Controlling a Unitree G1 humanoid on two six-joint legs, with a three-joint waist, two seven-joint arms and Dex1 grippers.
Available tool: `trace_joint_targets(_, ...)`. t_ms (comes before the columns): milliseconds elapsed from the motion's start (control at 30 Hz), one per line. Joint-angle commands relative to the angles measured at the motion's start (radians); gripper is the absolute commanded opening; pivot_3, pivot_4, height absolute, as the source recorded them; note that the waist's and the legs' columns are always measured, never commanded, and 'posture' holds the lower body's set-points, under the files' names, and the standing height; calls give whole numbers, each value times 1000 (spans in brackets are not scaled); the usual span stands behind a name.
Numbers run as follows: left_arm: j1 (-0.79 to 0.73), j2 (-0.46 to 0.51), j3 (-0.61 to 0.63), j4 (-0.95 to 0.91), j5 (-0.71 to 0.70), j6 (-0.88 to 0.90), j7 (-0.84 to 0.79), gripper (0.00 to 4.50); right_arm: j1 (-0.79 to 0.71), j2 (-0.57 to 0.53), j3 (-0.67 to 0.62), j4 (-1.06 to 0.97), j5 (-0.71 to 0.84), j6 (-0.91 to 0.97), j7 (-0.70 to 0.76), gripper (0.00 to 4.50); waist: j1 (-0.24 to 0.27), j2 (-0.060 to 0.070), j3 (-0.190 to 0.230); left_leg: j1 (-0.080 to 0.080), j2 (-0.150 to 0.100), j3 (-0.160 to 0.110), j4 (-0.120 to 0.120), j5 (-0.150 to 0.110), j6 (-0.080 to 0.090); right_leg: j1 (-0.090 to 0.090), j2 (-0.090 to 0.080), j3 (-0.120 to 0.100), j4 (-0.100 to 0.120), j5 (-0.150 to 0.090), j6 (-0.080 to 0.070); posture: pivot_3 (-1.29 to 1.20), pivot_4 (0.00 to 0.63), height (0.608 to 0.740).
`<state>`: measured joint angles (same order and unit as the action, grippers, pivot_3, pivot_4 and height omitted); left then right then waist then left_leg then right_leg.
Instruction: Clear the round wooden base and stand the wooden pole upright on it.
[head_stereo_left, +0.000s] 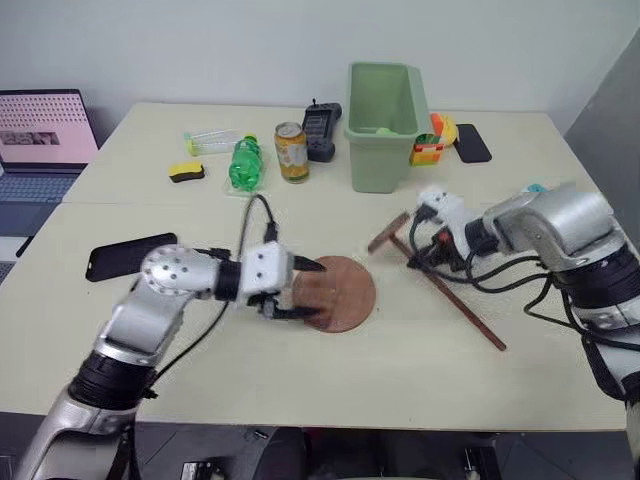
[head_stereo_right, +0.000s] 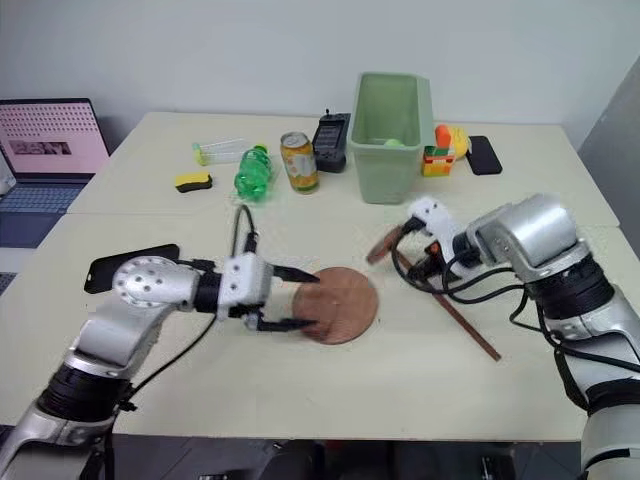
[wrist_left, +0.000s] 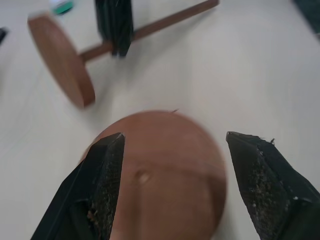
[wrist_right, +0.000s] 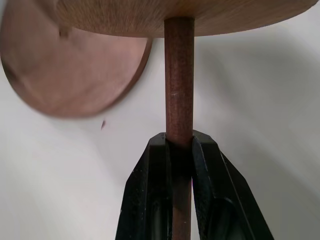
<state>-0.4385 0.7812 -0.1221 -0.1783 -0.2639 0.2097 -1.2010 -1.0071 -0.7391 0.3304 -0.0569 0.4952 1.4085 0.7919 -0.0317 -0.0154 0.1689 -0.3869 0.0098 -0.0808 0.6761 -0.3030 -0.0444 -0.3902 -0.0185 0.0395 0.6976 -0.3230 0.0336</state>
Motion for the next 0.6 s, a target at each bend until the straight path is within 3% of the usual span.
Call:
trace_joint_targets(33,27,65,92,0,-17,25,13,3377,-8,90,-266,-168,78,-23,-63,200,0,0,0,0,0,0,0,0,0,0,0,0,0,0,0,0,150,740)
trace_joint_targets(133,76,107,131,-19,-33,51,10,3377,37,236,-449,-288,149,-19,-135,200,-5,1,0,0,2,0,-1,0,0,0,0,0,0,0,0,0,150,740)
trace_joint_targets(200,117,136,152,-33,-41,64,-2,3377,120,359,-504,-387,190,-187,-158,200,-3,0,0,0,2,0,-1,0,0,-1,0,0,0,0,0,0,150,740)
trace_joint_targets(400,132,167,166,-31,-62,76,-22,3377,294,609,-402,-445,59,-676,-229,200,-1,2,1,0,0,-1,-1,0,0,0,0,-1,2,0,0,0,150,740)
trace_joint_targets(600,130,155,151,-69,-74,110,-3,3377,431,668,-255,-368,-56,-936,-209,200,-3,3,2,1,0,0,0,0,-1,0,0,0,2,0,0,0,150,740)
